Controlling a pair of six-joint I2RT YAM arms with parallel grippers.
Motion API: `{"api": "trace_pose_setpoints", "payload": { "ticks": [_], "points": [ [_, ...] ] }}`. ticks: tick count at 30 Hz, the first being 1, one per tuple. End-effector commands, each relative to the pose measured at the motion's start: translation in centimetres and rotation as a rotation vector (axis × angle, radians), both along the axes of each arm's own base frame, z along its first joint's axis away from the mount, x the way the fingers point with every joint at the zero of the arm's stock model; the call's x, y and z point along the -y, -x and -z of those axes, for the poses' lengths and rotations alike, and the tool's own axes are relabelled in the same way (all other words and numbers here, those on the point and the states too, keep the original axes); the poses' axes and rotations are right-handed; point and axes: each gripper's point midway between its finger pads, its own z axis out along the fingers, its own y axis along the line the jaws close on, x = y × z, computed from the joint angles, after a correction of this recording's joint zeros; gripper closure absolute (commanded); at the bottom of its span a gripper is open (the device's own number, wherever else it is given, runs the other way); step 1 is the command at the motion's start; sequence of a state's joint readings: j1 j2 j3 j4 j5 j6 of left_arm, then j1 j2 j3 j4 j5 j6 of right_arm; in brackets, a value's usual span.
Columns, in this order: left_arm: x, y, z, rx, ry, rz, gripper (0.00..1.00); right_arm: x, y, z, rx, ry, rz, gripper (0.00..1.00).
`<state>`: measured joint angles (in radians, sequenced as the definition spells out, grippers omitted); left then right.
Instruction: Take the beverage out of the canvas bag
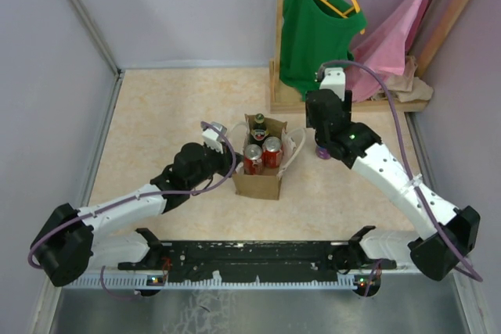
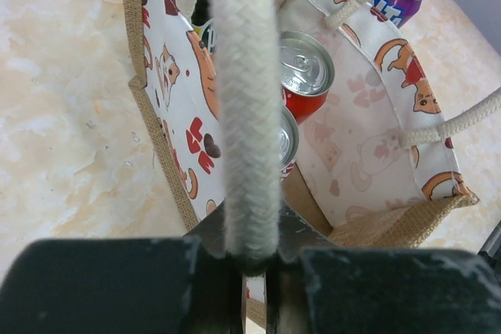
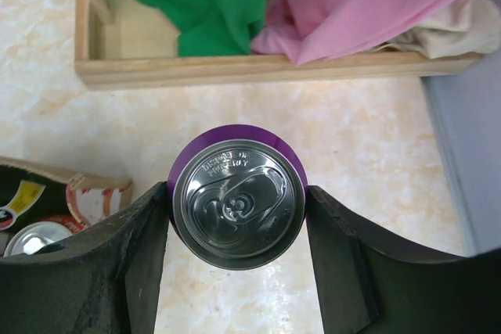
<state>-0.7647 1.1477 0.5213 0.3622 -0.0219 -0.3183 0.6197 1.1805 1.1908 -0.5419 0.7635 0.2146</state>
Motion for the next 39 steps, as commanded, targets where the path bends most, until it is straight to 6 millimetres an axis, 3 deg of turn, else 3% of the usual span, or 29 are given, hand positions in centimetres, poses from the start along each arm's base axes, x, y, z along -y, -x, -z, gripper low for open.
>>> {"api": "trace_pose_setpoints", "payload": {
  "ticks": [1, 8, 15, 25, 34, 39],
  "points": [
    [-0.3, -1.9, -1.3, 0.071, -0.011, -0.068, 0.97, -2.3, -1.5, -1.5, 0.066, -0.107, -0.052, 1.0],
    [-1.0, -2.6, -2.1, 0.113, -0.009, -0.117, 1.0, -5.0, -2.6, 0.6, 0.02, -0.147, -0.135, 1.0],
    [-4.7, -2.6, -3.5, 0.179, -0.016, -0.262, 1.0, -6.5, -3.9, 2.8, -0.028, -0.131, -0.166, 1.0],
    [-8.4, -0.6, -1.6, 0.115, 0.034, -0.379, 1.0, -8.5, -5.4, 6.1, -0.094, -0.119, -0.207, 1.0],
    [-4.5, 0.1, 0.5, 0.018, 0.092, -0.231, 0.99, -8.7, -6.5, 8.8, -0.14, -0.077, -0.202, 1.0],
    [-3.1, 0.3, 0.5, 0.011, 0.104, -0.186, 0.99, -8.8, -7.2, 10.9, -0.189, -0.076, -0.207, 1.0]
  ]
}}
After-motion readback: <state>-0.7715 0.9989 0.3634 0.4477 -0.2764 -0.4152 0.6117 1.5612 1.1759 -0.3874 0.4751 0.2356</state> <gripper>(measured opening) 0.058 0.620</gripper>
